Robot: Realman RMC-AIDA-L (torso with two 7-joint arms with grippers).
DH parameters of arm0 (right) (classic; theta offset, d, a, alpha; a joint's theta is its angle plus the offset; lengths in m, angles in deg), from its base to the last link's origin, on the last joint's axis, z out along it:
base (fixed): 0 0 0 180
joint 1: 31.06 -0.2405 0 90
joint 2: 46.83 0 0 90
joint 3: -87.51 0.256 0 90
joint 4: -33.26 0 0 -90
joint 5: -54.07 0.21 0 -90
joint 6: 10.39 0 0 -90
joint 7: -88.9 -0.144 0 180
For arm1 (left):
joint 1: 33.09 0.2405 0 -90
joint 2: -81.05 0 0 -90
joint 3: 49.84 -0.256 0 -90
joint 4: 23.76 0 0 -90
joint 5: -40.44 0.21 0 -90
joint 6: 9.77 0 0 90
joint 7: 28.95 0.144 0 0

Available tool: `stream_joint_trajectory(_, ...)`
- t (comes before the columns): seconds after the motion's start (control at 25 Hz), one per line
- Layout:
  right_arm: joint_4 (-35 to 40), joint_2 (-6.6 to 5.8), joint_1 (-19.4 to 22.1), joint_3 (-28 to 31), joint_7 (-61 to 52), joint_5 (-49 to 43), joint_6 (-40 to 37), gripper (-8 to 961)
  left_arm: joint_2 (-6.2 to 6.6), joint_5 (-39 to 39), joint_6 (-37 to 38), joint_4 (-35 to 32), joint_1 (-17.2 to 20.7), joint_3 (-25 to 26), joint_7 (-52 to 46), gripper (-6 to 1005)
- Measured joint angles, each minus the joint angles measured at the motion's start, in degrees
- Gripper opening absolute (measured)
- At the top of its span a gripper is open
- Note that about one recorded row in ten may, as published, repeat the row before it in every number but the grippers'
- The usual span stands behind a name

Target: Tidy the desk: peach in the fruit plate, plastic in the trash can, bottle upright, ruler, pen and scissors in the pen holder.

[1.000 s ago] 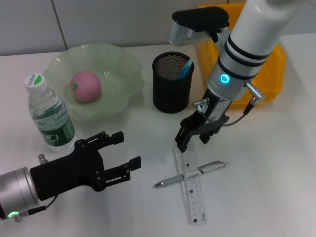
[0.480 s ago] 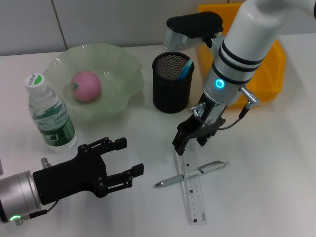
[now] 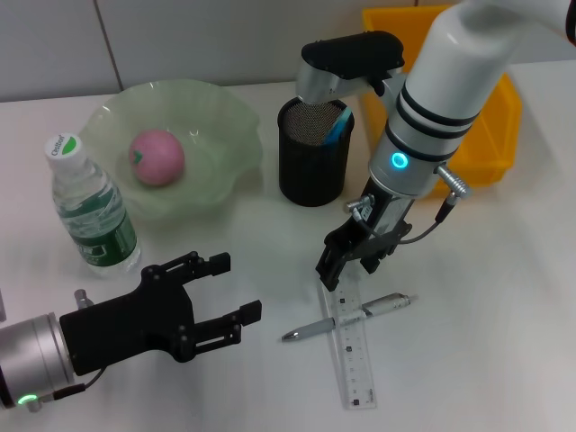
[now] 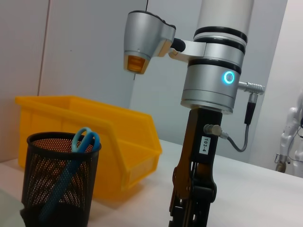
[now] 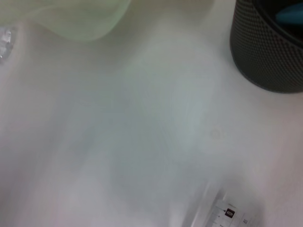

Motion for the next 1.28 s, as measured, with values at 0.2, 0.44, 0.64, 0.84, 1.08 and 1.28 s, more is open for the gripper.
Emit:
stream_joint_trajectory(0.2, -0.09, 0.05, -0.14, -0.68, 0.00, 0.16, 0.04, 565, -0.06, 0.05, 0.00, 0.00, 0.32, 0.00, 0.06, 786)
stream_joint_trajectory(0.44, -0.11, 0.07, -0.26, -1.13, 0.00, 0.19, 0.08, 555, -0.08, 0.14, 0.03, -0.01, 0.36, 0.00, 0.08, 786)
stream_joint_trajectory(0.64, -0.42, 0.07, -0.24, -3.83, 0.02, 2.45, 0.97, 546, -0.08, 0.25, 0.29, -0.01, 0.42, 0.00, 0.09, 786)
stream_joint_trajectory(0.84, -0.85, 0.08, -0.29, -6.87, 0.01, 4.43, 1.94, 538, 0.07, 0.25, 0.57, -0.01, 0.52, -0.11, 0.02, 786)
stream_joint_trajectory(1.08, -0.93, 0.07, -0.02, -6.89, -0.32, 4.57, 2.15, 527, 0.20, 0.25, 0.84, -0.01, 0.61, -0.28, -0.18, 785)
stream_joint_trajectory(1.28, -1.12, 0.07, 0.11, -6.90, -0.40, 4.95, 2.17, 519, 0.33, 0.24, 0.98, -0.01, 0.69, -0.36, -0.14, 786)
